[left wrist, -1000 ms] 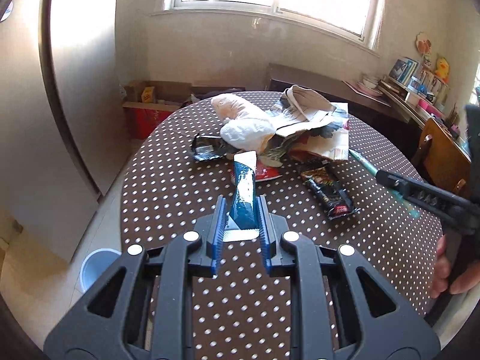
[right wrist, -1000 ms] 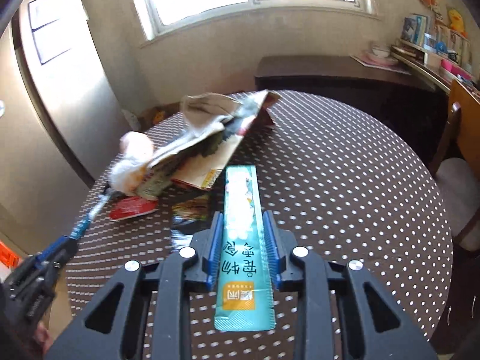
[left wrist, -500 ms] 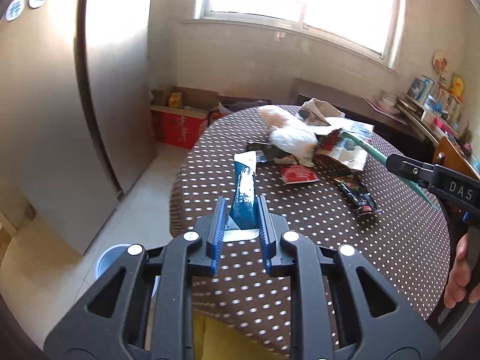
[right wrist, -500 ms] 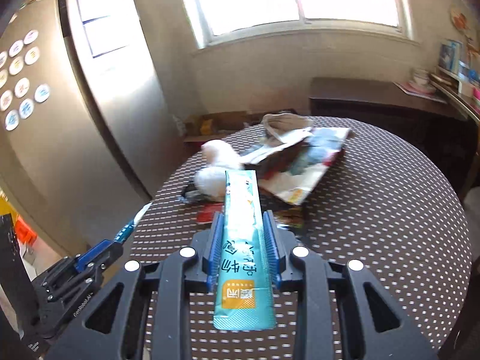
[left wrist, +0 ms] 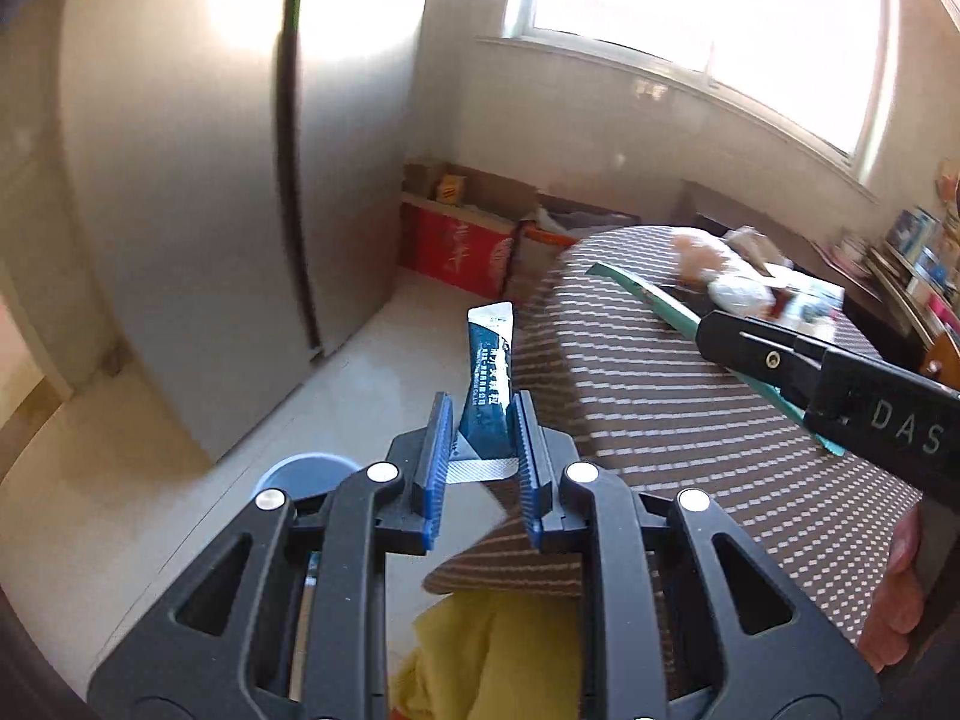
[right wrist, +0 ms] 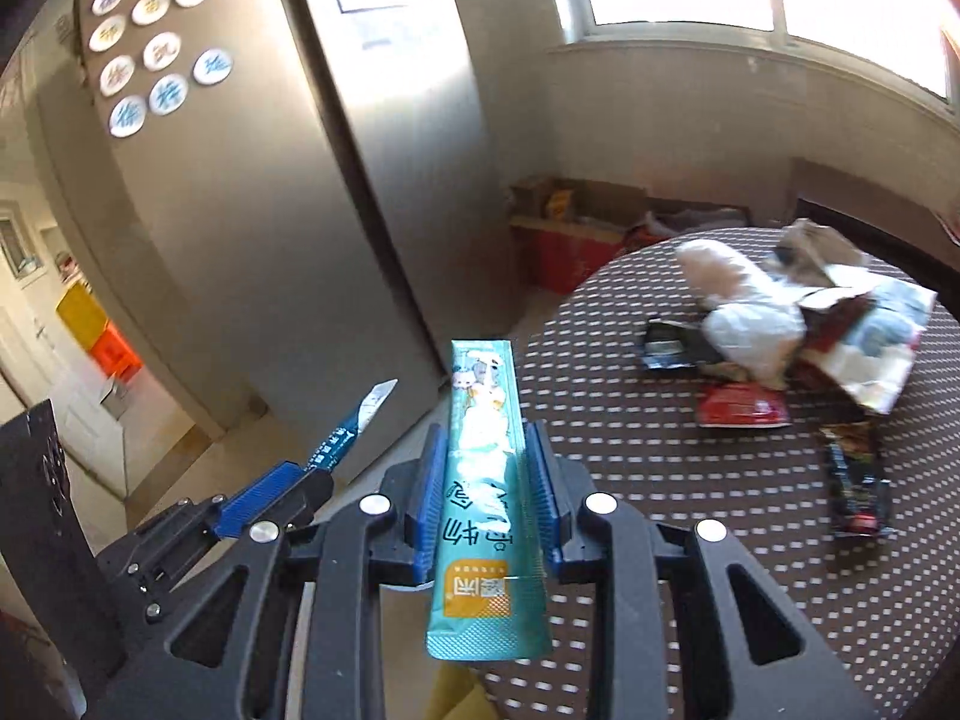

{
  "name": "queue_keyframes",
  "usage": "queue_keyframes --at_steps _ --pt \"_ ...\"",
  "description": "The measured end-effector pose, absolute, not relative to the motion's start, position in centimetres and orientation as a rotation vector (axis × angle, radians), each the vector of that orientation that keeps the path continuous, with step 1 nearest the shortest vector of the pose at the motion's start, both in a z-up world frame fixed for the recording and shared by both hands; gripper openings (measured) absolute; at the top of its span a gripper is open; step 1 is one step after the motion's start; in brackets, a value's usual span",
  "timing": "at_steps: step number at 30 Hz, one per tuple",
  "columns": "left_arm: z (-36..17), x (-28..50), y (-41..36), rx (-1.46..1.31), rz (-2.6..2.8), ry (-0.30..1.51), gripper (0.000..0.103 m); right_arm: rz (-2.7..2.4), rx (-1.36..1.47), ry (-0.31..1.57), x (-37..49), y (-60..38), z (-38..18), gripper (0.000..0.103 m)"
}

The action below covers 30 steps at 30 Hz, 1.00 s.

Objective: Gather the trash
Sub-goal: 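Carry the teal tube and blue packet with both grippers over the light-blue bucket, then open both grippers to drop the tube and packet into the bucket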

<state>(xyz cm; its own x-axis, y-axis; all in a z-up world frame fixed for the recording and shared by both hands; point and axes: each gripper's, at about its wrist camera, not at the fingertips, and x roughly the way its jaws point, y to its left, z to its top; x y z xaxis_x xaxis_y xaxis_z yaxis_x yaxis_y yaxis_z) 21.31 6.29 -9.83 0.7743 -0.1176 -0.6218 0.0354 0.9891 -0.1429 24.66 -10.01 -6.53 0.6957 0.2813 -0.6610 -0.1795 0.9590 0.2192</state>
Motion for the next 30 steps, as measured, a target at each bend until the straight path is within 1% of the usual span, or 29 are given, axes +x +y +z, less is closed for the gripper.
queue_keyframes --at_steps 9,18,19,20,21,30 --pt "-11.8 21.6 12.9 -0.17 0.064 0.727 0.021 0.356 0.094 0.847 27.7 -3.2 -9.2 0.027" --pt "-14.5 24.1 16.3 -0.157 0.12 0.802 0.022 0.382 0.063 0.905 29.9 0.6 -11.3 0.027" --pt "-14.9 24.5 16.7 -0.157 0.141 0.811 0.036 0.379 0.059 0.909 30.1 0.9 -11.4 0.027" --pt "-15.2 25.0 17.0 -0.157 0.177 0.82 0.067 0.376 0.057 0.911 30.4 1.2 -11.5 0.027" --pt "-15.4 25.2 17.2 -0.157 0.207 0.813 0.07 0.371 0.056 0.916 30.6 1.3 -11.7 0.027" --pt "-17.4 25.2 20.9 -0.222 0.29 0.842 0.069 0.375 0.027 0.971 31.8 3.5 -13.8 0.027"
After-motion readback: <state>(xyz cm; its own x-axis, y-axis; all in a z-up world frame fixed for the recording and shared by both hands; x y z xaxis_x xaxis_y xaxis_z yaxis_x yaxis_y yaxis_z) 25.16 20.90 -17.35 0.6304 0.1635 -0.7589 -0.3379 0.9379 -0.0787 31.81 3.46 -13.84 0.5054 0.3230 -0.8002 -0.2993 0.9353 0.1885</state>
